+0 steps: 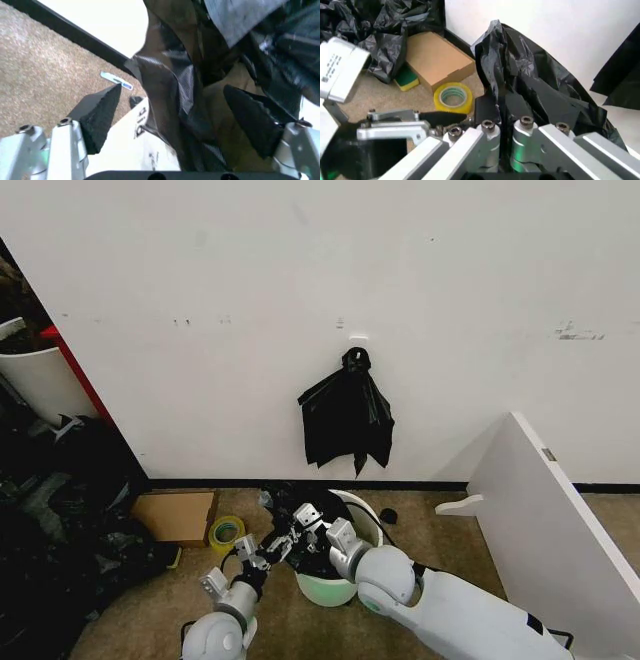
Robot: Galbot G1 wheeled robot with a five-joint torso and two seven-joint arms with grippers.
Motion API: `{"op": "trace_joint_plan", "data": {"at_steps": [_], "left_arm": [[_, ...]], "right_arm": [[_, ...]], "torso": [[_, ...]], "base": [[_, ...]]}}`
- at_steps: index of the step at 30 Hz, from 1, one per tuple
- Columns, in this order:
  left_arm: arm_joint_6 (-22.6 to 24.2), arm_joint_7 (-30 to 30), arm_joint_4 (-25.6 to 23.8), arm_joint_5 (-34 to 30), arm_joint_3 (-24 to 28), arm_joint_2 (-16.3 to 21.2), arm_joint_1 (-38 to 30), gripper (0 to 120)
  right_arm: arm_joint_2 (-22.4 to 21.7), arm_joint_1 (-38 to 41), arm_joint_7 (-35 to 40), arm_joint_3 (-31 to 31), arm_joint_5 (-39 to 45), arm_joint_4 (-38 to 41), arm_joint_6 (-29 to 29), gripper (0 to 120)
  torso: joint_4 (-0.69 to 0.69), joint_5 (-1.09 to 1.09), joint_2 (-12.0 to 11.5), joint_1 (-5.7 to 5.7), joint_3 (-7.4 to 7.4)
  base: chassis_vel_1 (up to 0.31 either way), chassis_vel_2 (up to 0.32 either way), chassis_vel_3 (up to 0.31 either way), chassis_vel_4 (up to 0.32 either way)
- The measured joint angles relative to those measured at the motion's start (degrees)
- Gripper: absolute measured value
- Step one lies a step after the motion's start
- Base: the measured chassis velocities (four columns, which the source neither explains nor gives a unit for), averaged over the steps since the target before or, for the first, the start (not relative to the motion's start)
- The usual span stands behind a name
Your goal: Place the garbage bag over the trash bin.
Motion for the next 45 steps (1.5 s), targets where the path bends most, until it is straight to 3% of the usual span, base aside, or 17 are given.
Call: {"op": "trace_joint_plan", "data": {"at_steps": [11, 13, 23, 45], "left_arm": [[-0.1, 0.2, 2.7, -0.3, 0.0, -0.8, -1.3, 40], [-0.1, 0.2, 2.7, -0.3, 0.0, -0.8, -1.4, 38], [-0.3, 0.2, 2.2, -0.6, 0.0, -0.8, -1.5, 0], [-0.9, 0.5, -1.5, -0.8, -3.7, 0.3, 2.8, 0]], "right_arm": [[-0.4, -0.3, 0.1, 0.1, 0.3, 1.1, -0.3, 0], [-0.4, -0.3, 0.1, 0.1, 0.3, 1.1, -0.3, 0], [-0.6, -0.4, 0.3, 0.3, 0.4, 1.3, -0.4, 0], [0.1, 1.3, 8.7, 3.9, 5.4, 1.0, -2.5, 0]], "torso": [[-0.01, -0.01, 0.0, 0.0, 0.0], [-0.01, -0.01, 0.0, 0.0, 0.0], [0.0, 0.0, 0.0, 0.0, 0.0], [0.0, 0.0, 0.0, 0.0, 0.0]], "base": [[0.0, 0.0, 0.0, 0.0], [0.0, 0.0, 0.0, 0.0], [0.0, 0.0, 0.0, 0.0], [0.0, 0.0, 0.0, 0.0]]}}
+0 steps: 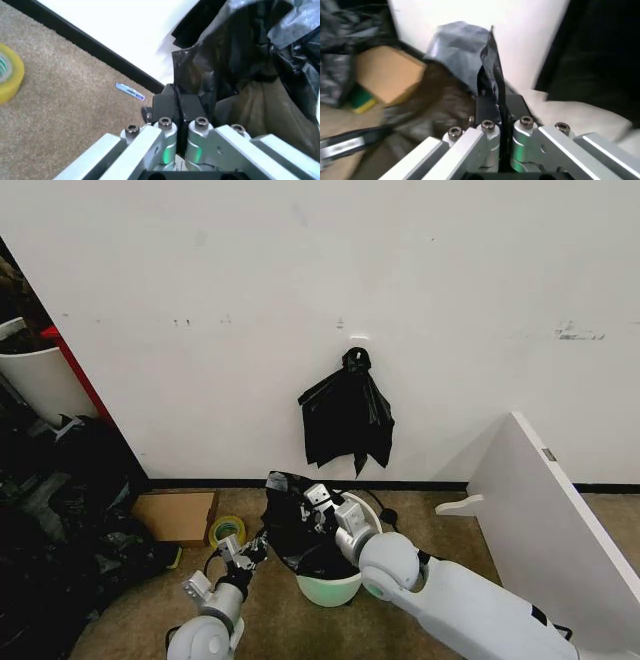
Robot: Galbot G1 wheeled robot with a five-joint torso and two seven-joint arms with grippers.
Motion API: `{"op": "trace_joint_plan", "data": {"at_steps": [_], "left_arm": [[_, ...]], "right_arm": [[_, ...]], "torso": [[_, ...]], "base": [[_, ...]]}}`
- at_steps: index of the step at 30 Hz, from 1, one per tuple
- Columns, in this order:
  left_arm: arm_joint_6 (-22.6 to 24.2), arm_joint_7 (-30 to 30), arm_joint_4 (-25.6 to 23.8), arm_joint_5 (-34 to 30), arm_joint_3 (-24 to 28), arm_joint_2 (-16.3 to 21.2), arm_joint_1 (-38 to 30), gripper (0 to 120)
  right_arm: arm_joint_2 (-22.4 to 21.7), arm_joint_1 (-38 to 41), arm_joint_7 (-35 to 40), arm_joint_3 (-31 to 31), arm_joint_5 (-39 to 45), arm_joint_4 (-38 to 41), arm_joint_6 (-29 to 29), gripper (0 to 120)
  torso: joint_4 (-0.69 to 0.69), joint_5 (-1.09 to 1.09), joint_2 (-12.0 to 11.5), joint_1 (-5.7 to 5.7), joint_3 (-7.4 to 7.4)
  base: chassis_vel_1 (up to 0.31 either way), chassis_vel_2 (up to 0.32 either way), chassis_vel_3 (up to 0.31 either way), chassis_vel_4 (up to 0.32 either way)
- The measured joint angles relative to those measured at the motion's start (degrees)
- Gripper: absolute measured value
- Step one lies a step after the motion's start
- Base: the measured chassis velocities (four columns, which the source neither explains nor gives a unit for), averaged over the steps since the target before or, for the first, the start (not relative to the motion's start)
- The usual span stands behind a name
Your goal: Place the garbage bag over the trash bin.
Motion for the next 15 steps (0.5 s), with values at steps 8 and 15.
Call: {"op": "trace_joint_plan", "data": {"at_steps": [8, 15], "left_arm": [[0.0, 0.0, 0.0, 0.2, 0.0, 0.0, 0.5, 0], [0.0, 0.2, -0.8, 0.2, -0.5, 0.5, 1.4, 0]], "right_arm": [[0.2, 2.0, 3.6, 1.7, 1.7, -3.4, -1.6, 0], [1.3, 5.9, 2.6, 0.9, 1.8, -9.6, -1.4, 0]], "torso": [[0.0, 0.0, 0.0, 0.0, 0.0], [0.0, 0.0, 0.0, 0.0, 0.0]], "base": [[0.0, 0.0, 0.0, 0.0], [0.0, 0.0, 0.0, 0.0]]}}
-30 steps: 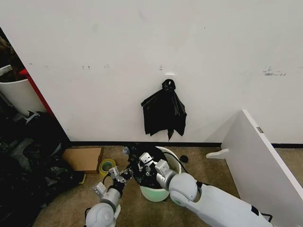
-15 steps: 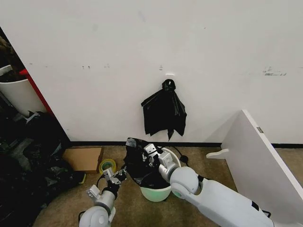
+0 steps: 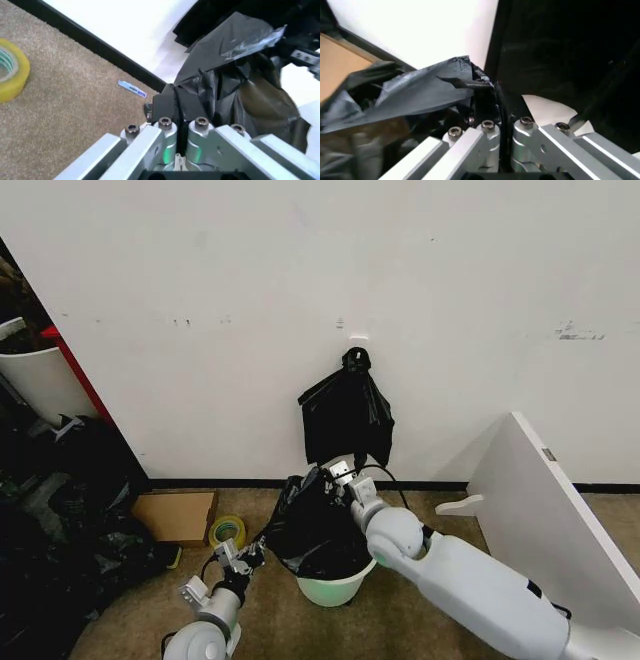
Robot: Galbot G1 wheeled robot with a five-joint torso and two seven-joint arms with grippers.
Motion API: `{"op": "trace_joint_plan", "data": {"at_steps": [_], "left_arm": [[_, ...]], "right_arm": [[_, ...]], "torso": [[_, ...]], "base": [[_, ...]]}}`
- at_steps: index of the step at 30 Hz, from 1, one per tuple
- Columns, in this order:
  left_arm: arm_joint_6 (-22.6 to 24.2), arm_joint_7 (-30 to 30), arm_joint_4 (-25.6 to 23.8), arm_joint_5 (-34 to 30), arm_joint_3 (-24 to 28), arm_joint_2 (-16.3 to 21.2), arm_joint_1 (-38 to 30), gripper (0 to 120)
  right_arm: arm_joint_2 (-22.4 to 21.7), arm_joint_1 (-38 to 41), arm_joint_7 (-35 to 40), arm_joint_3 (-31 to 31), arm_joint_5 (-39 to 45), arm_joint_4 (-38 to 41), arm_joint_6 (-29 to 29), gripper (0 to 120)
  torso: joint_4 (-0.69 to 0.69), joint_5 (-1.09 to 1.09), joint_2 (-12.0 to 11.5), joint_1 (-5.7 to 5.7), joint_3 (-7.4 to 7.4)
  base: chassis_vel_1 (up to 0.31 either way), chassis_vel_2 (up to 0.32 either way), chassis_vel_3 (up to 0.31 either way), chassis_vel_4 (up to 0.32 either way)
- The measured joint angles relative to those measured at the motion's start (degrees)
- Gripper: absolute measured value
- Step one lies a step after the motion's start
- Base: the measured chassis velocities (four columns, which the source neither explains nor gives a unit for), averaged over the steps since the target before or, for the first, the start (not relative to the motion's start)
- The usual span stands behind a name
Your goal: Place the garbage bag over the trash bin.
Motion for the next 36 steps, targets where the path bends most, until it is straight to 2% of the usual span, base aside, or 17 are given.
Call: {"op": "trace_joint_plan", "data": {"at_steps": [12, 16, 21, 26, 28, 29, 34, 36], "left_arm": [[-0.2, 0.0, -1.9, 0.0, -0.6, 1.1, 2.2, 0], [-0.5, -0.2, -2.5, -0.1, -1.5, 1.1, 2.8, 0], [-0.6, -0.5, -1.6, -0.5, -2.1, 0.6, 2.7, 0], [-0.6, -1.1, -0.9, -0.7, -2.0, -0.5, 1.4, 0], [-0.4, -1.5, -1.0, -0.8, -2.1, -0.7, 1.1, 0], [-0.4, -1.5, -1.0, -0.8, -2.1, -0.7, 1.1, 0], [0.2, -2.1, -2.9, -0.8, -3.0, -0.5, 2.5, 22], [0.4, -2.2, -3.3, -0.7, -3.2, -0.5, 2.8, 25]], "right_arm": [[1.1, 1.8, -0.6, -1.0, -1.4, -4.7, -0.6, 0], [2.2, 1.9, -0.8, -0.7, -2.7, -7.2, 1.5, 0], [1.6, 0.8, -0.9, -0.4, -3.8, -5.5, 2.8, 0], [-1.7, -2.3, -1.1, 0.0, -5.4, 0.7, 3.0, 18], [-3.7, -3.9, -1.3, 0.3, -6.3, 4.2, 3.0, 29], [-3.7, -3.9, -1.3, 0.3, -6.3, 4.2, 3.0, 29], [-6.2, -5.8, -1.7, 0.7, -7.1, 9.7, 3.1, 50], [-6.5, -6.1, -1.6, 0.8, -7.2, 10.5, 3.1, 53]], "torso": [[0.0, -0.01, 0.0, 0.0, 0.0], [0.0, 0.0, 0.0, 0.0, 0.0], [0.01, 0.0, 0.0, 0.0, 0.0], [-0.01, -0.01, 0.0, 0.0, 0.0], [-0.02, 0.0, 0.0, 0.0, 0.0], [-0.02, 0.0, 0.0, 0.0, 0.0], [0.01, 0.0, 0.0, 0.0, -0.01], [0.01, 0.0, 0.0, -0.01, 0.0]], "base": [[0.0, 0.0, 0.0, 0.0], [0.0, 0.0, 0.0, 0.0], [0.0, 0.0, 0.0, 0.0], [0.0, 0.0, 0.0, 0.0], [0.0, 0.0, 0.0, 0.0], [0.0, 0.0, 0.0, 0.0], [0.0, 0.0, 0.0, 0.0], [0.0, 0.0, 0.0, 0.0]]}}
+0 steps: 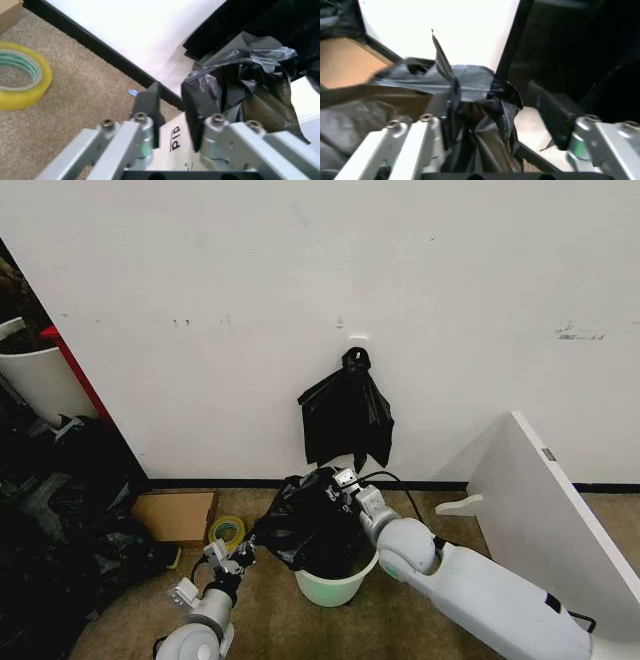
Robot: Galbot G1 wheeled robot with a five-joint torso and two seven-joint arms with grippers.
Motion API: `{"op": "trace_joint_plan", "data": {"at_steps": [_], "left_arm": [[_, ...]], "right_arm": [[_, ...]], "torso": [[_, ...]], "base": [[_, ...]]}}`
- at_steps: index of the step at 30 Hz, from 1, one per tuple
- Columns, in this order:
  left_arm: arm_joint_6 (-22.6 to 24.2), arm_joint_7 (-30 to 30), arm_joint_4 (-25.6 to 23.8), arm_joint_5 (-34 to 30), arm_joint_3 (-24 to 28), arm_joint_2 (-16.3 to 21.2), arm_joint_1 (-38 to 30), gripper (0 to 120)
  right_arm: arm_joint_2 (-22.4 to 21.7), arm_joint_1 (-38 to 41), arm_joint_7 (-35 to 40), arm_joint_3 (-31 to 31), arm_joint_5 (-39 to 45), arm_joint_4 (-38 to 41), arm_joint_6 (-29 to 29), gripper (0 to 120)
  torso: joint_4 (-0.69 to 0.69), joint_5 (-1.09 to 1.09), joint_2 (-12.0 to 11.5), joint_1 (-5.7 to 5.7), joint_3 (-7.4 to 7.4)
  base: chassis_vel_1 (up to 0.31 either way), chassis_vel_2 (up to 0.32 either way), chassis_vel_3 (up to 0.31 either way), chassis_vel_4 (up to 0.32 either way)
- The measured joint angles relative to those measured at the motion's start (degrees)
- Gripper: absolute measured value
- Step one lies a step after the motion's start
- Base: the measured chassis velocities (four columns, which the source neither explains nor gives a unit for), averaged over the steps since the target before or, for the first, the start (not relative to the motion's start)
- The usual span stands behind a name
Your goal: Place the garbage bag over the trash bin.
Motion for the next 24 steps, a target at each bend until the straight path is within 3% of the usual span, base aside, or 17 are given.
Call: {"op": "trace_joint_plan", "data": {"at_steps": [7, 13, 20, 24], "left_arm": [[0.6, -0.8, -5.4, 1.6, -3.3, 0.9, 5.1, 53], [0.6, -0.8, -10.1, 3.4, -6.8, 2.9, 10.6, 73], [1.6, -1.6, -15.2, 6.8, -6.2, 4.7, 12.2, 97], [4.9, -3.9, -18.4, 7.8, -2.3, 7.2, 9.0, 100]], "right_arm": [[-1.1, -4.5, 0.5, 2.5, -0.4, 4.1, -0.2, 84], [-0.8, -7.2, 0.2, 3.9, -1.3, 4.7, 0.5, 98], [-0.2, -9.9, 1.1, 8.0, -1.2, 6.1, 0.8, 100], [-0.7, -11.4, 2.2, 10.7, -0.6, 7.3, 0.7, 100]], "torso": [[-0.01, 0.0, 0.0, 0.0, 0.0], [0.0, 0.01, 0.0, 0.0, 0.0], [-0.01, 0.0, 0.0, -0.01, -0.01], [-0.01, -0.01, 0.0, 0.0, 0.0]], "base": [[0.0, 0.0, 0.0, 0.0], [0.0, 0.0, 0.0, 0.0], [0.0, 0.0, 0.0, 0.0], [0.0, 0.0, 0.0, 0.0]]}}
